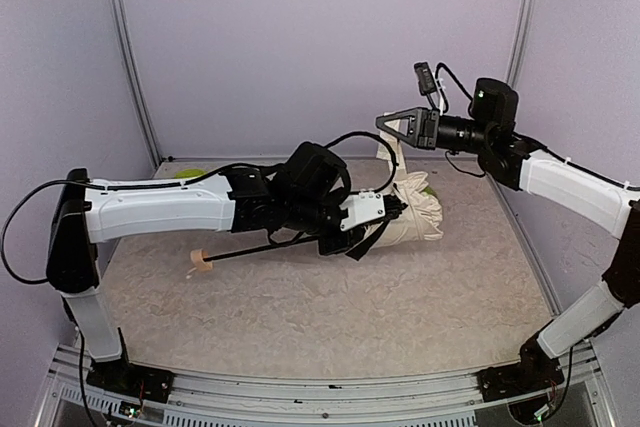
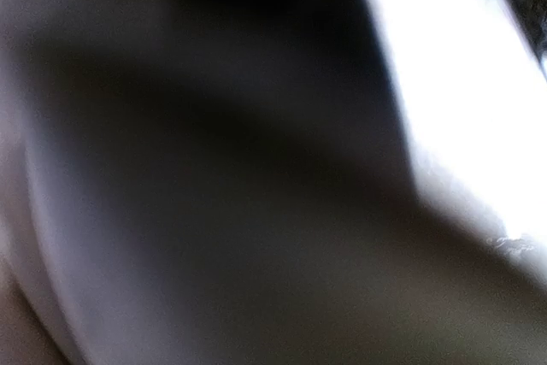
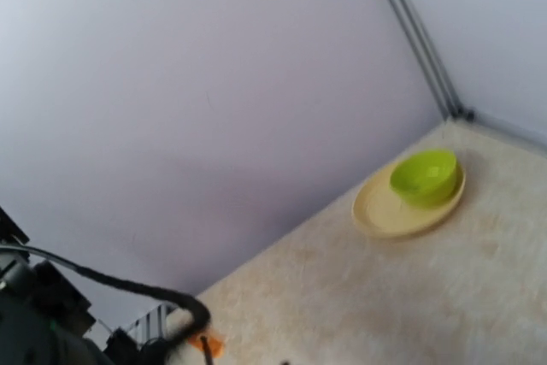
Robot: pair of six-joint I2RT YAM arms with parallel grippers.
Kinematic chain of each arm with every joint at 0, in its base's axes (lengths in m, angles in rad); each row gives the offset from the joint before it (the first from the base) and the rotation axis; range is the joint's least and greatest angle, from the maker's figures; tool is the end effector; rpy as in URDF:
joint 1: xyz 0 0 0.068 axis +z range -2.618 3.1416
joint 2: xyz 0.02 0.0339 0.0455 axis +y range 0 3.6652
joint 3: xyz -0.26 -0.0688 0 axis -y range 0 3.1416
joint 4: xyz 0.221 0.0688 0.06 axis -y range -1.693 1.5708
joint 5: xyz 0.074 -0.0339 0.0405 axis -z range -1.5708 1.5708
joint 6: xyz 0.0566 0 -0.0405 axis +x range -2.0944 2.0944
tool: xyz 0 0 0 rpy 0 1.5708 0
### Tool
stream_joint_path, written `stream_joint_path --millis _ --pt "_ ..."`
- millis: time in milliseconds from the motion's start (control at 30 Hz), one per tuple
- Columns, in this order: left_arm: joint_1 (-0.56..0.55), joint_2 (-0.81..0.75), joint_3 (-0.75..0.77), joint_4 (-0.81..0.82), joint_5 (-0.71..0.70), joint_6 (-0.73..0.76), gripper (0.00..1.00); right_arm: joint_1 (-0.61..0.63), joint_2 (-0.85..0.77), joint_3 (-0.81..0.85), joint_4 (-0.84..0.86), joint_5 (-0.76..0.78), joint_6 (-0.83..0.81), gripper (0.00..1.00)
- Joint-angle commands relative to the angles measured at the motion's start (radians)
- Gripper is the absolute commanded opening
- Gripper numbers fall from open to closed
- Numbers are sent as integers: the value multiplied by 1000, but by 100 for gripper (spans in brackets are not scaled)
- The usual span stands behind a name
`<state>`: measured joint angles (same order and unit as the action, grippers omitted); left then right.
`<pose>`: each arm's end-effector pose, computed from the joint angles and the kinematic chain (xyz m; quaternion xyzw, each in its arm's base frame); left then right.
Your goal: Put away the umbrella
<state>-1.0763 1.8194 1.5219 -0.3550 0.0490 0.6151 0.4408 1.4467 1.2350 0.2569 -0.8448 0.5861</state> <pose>0.1953 -0.3680 0.2788 0.6779 0.5862 -0.1226 0.4263 0.2785 0.1782 0.3888 -0.2498 0.6501 0.5706 0.4352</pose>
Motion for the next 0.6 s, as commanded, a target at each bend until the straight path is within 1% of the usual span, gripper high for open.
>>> stream_joint_path --millis 0,100,167,233,300,367,467,533,567 --pt "-58 118 18 -255 130 153 0 27 93 71 132 80 11 0" --pt "-81 97 -18 -210 149 194 0 20 138 61 136 74 42 0" --pt "-95 51 -66 -159 183 214 0 -8 174 55 81 84 9 0" --pt "-93 -15 -118 -97 239 212 0 -45 199 1 56 102 -17 0" --pt "-72 -85 -157 -41 348 194 0 -65 226 -57 38 91 -50 0" --pt "-36 -157 -188 24 466 148 0 -63 275 -67 -9 1 -90 0" --pt "12 -241 -199 104 580 79 0 -45 327 -88 -46 -143 -92 0" --pt "45 -267 -199 141 620 -3 0 -35 328 -117 -72 -145 -112 0" --pt "63 -269 -192 168 613 -58 0 -31 324 -143 -77 -146 -118 2"
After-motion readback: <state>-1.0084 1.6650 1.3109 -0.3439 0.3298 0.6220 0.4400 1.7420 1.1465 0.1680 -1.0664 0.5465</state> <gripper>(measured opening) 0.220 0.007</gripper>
